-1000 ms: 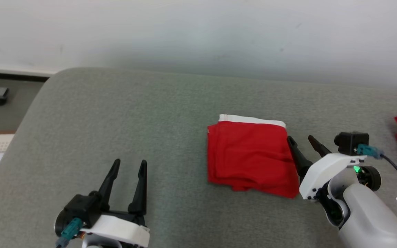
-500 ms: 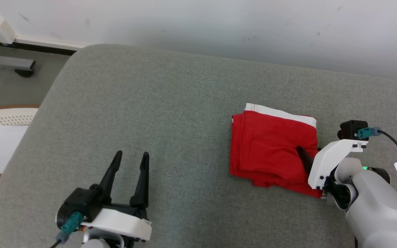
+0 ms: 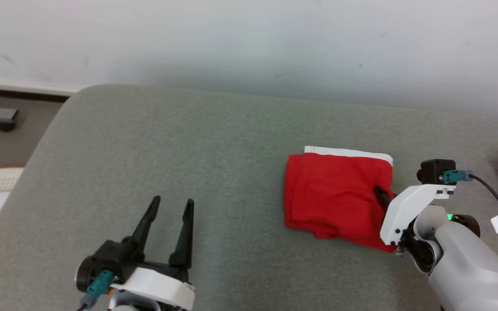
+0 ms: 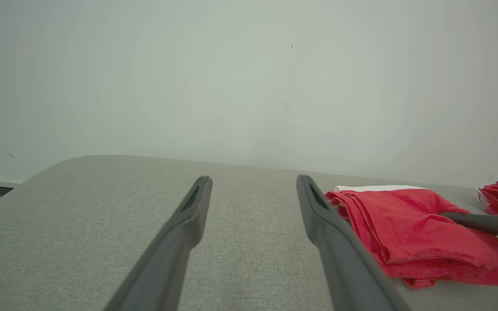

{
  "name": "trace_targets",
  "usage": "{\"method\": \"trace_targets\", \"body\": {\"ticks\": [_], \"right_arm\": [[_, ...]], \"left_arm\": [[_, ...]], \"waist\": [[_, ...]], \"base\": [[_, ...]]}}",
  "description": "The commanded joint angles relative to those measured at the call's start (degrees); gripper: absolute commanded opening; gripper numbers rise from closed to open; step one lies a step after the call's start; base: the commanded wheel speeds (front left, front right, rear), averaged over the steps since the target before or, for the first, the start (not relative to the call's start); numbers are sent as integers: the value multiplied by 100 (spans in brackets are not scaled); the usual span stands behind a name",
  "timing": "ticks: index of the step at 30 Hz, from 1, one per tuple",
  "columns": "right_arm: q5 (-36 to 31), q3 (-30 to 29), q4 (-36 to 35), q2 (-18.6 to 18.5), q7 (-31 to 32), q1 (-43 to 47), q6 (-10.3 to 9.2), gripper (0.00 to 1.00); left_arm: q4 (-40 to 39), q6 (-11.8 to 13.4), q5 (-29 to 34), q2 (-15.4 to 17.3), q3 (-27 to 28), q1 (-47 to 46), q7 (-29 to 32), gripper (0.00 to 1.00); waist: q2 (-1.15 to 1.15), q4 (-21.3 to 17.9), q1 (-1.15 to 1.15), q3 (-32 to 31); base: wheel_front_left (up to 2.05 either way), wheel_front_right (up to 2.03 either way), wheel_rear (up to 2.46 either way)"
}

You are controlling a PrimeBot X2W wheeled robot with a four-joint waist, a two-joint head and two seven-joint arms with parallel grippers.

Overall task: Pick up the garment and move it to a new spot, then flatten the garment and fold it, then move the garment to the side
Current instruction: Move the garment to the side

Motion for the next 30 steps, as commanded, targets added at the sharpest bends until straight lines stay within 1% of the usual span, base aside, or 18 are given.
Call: {"method": "trace_targets", "body": {"ticks": [1,6,9,14,19,24,28,30], "right_arm": [[41,50,-27,-104,-69,-6,0,0],[25,207,-72,-276,-318,-48,0,0],[55,321,-114,-314,-399,-51,0,0],[138,460,-171,-369,-468,-32,0,0],[249,585,-253,-409,-552,-38,0,0],[362,679,-367,-470,-630,-105,0,0],[331,798,-487,-586,-654,-228,0,0],[288,897,-524,-704,-608,-352,0,0]], "left_arm": [[57,-33,74,20,-35,55,-6,100],[115,-90,173,20,-229,-12,-5,100],[119,-117,153,21,-303,-42,-6,100],[136,-161,55,21,-713,-41,-6,100],[196,-166,72,25,-1042,-76,-6,100],[209,-147,70,24,-1157,-120,-6,100],[199,-134,21,24,-1202,-138,-6,100],[187,-140,65,25,-1235,-210,-6,100]], "waist": [[0,-228,0,-169],[0,-710,0,-221],[0,-1065,0,-219],[0,-1582,0,-202],[0,-1961,0,-161],[0,-2148,0,-87],[0,-2174,0,5],[0,-2132,0,148]], "base": [[0,0,0],[0,0,0],[0,0,0],[0,0,0],[0,0,0],[0,0,0],[0,0,0],[0,0,0]]}}
